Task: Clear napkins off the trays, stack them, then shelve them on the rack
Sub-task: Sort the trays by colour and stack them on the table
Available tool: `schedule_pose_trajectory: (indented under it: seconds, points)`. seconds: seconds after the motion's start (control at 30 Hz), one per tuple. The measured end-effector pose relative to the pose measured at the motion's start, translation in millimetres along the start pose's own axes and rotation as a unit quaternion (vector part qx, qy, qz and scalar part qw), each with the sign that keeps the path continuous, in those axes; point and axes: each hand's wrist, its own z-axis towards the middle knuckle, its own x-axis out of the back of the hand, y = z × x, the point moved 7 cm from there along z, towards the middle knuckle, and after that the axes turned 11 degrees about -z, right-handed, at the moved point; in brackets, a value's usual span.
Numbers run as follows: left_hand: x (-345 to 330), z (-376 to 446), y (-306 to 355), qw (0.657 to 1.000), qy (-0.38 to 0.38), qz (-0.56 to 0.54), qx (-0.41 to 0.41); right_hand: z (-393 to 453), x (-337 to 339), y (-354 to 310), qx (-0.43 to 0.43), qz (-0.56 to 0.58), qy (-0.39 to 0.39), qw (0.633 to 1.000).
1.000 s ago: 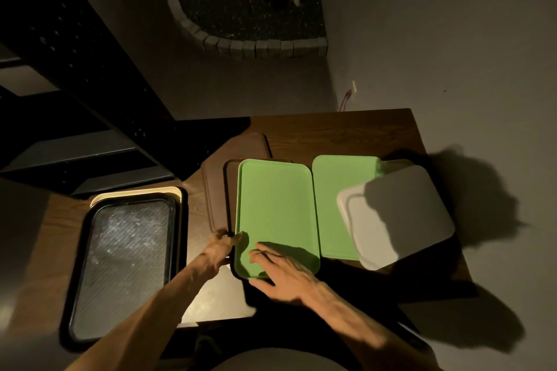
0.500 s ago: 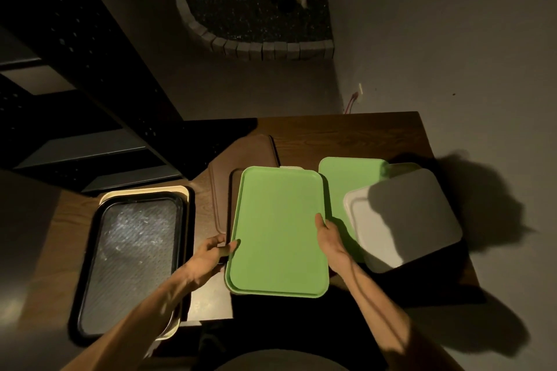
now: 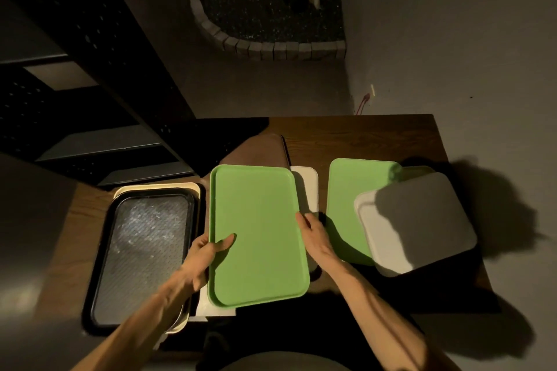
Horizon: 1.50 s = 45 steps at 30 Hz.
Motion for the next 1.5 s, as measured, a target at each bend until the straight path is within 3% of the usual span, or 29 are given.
schedule_pose_trajectory:
  seconds: [0.2,0.43,0.73,1.0,1.37,1.5]
  points:
    - [47.1,-6.7,25.6,0.992,0.083,0.064,-0.068,19.3,-2.2,-11.3,0.001,-0.054,0.05,0.997]
    - [60.2,-9.2,35.1,0.978,0.126,0.123,-0.114,46.4,-12.7,-13.9,-0.113,0.05,0.066,0.99]
    - [54.4,-10.1,45.7,0.982,0.109,0.102,-0.115,37.8,-23.6,1.8,-0.095,0.14,-0.015,0.985]
    - [50.7,0.1,63.0,0.978,0.11,0.129,-0.12,-12.4,-17.9,68.1,-0.168,0.076,0.001,0.983]
    - [52.8,1.8,79.8,0.962,0.136,0.189,-0.142,-21.8,-5.5,81.4,-0.147,-0.091,0.024,0.985]
    - [55.5,-1.1,86.9,0.952,0.14,0.223,-0.154,-13.8,-4.7,94.2,-0.163,-0.125,0.065,0.976]
